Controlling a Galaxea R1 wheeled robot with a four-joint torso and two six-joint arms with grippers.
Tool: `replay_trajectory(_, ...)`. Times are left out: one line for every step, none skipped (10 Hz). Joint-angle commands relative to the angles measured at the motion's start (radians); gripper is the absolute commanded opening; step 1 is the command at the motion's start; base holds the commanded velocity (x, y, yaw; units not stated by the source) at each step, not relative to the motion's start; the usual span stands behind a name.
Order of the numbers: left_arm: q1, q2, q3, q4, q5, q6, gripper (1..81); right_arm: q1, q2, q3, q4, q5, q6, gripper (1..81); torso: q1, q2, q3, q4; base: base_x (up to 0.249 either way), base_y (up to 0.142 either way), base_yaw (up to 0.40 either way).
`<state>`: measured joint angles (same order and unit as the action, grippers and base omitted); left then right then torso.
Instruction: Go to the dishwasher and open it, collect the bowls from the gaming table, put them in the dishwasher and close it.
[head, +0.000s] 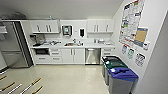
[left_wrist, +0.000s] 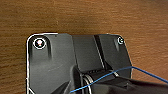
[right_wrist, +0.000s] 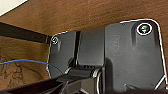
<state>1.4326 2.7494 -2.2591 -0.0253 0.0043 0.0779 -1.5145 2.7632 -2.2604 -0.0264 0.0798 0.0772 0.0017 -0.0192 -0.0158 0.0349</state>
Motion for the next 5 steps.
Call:
replay_trajectory(-0.062, -0.014, 0.012, 0.008, 0.053, 0.002, 81.1, 0.055, -0.015, 0.016, 0.002, -0.048, -0.004, 81.1, 0.0, 0.0, 0.0, 0.0, 0.19, 0.0, 0.0)
replay_trajectory(-0.062, -0.014, 0.012, 0.008, 0.053, 0.002, 81.1, 0.053, -0.015, 0.018, 0.002, -0.049, -0.004, 81.1, 0.0, 0.0, 0.0, 0.0, 0.19, 0.0, 0.0)
replay_trajectory(-0.062, -0.014, 0.012, 0.008, 0.053, 0.002, 81.1, 0.055, -0.017, 0.018, 0.002, -0.048, -0.004, 81.1, 0.0, 0.0, 0.0, 0.0, 0.19, 0.0, 0.0)
replay_trajectory(-0.062, -0.014, 0.012, 0.008, 0.054, 0.002, 81.1, 0.053, -0.018, 0.016, 0.002, -0.049, -0.004, 81.1, 0.0, 0.0, 0.0, 0.0, 0.19, 0.0, 0.0)
replay_trajectory(-0.062, -0.013, 0.015, 0.008, 0.054, 0.0, 81.1, 0.053, -0.018, 0.016, 0.002, -0.049, -0.004, 81.1, 0.0, 0.0, 0.0, 0.0, 0.19, 0.0, 0.0)
